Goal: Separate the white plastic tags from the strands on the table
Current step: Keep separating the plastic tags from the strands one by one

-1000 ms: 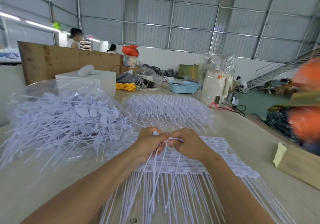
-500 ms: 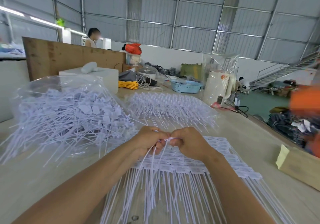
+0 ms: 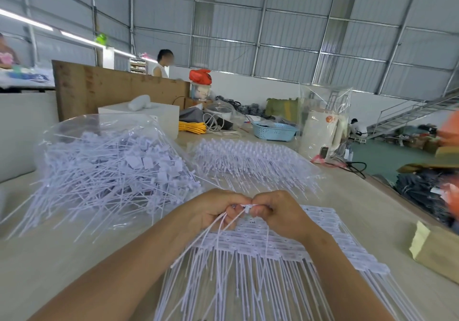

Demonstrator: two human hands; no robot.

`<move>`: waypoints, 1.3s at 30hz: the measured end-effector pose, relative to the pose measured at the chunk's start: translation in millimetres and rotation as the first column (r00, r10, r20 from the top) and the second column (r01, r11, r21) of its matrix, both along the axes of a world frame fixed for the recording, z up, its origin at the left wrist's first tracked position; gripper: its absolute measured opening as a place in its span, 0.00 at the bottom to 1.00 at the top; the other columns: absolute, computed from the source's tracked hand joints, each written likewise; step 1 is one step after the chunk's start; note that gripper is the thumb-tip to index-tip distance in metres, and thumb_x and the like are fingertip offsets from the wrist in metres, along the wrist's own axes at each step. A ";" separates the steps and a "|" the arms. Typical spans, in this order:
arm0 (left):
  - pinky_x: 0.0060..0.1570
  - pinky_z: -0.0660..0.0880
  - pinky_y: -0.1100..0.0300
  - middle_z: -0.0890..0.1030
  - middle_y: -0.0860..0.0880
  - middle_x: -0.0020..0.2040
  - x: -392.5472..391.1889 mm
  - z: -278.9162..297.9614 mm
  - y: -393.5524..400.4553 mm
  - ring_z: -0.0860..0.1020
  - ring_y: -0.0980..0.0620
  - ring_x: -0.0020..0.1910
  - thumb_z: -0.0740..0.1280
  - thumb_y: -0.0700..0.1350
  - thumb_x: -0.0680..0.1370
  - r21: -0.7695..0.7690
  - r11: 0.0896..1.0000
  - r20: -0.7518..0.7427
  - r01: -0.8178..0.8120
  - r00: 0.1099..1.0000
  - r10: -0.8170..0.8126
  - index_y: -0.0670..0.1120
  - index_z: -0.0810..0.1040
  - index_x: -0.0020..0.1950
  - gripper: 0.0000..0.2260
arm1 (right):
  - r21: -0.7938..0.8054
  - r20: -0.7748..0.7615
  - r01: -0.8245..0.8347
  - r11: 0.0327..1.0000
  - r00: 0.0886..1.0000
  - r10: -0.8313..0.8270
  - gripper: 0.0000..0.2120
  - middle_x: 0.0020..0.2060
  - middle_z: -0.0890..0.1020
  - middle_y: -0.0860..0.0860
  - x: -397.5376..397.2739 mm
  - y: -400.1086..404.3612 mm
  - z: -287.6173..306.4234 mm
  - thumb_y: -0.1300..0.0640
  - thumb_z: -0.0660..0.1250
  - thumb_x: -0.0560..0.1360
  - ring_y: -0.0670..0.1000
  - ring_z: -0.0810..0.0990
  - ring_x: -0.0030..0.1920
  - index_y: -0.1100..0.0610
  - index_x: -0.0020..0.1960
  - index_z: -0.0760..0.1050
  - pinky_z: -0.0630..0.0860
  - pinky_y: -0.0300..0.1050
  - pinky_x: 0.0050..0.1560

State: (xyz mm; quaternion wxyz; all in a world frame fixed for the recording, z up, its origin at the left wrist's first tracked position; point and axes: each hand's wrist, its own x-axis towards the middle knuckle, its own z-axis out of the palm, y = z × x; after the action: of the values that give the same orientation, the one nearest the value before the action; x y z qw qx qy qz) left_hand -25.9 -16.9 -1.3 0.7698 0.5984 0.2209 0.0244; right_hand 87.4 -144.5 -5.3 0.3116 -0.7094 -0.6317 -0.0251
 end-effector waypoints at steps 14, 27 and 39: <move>0.24 0.72 0.64 0.78 0.48 0.27 -7.9 3.7 -4.3 0.73 0.55 0.22 0.70 0.42 0.75 0.138 0.990 0.103 -0.040 0.994 0.026 0.42 0.77 0.42 0.05 | 0.339 -0.509 0.211 0.917 0.861 -0.010 0.18 0.26 0.72 0.46 21.3 -29.4 19.7 0.66 0.62 0.77 0.41 0.67 0.26 0.54 0.30 0.75 0.65 0.31 0.29; 0.35 0.78 0.58 0.83 0.46 0.41 13.2 26.1 -55.9 0.81 0.51 0.34 0.63 0.46 0.80 0.062 0.988 0.441 -0.140 0.892 0.099 0.45 0.80 0.49 0.08 | 0.404 -0.399 0.221 0.888 0.916 -0.047 0.08 0.47 0.76 0.55 -24.5 -7.3 34.8 0.61 0.62 0.78 0.48 0.76 0.50 0.54 0.44 0.79 0.72 0.34 0.51; 0.37 0.68 0.58 0.73 0.43 0.42 -1.1 56.8 -64.6 0.71 0.49 0.37 0.60 0.38 0.80 0.295 0.955 0.551 0.012 0.814 -0.180 0.41 0.73 0.49 0.03 | 0.600 -0.425 0.205 0.773 0.901 0.091 0.09 0.34 0.79 0.42 -31.1 -17.6 55.2 0.55 0.60 0.80 0.43 0.77 0.31 0.50 0.48 0.79 0.72 0.35 0.28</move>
State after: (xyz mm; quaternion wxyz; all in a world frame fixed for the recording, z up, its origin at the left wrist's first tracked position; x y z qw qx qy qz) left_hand -27.1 -81.5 55.5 0.7087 0.6758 -0.0570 0.1945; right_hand 56.3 -162.1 49.9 0.6616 -0.5701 -0.4791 -0.0880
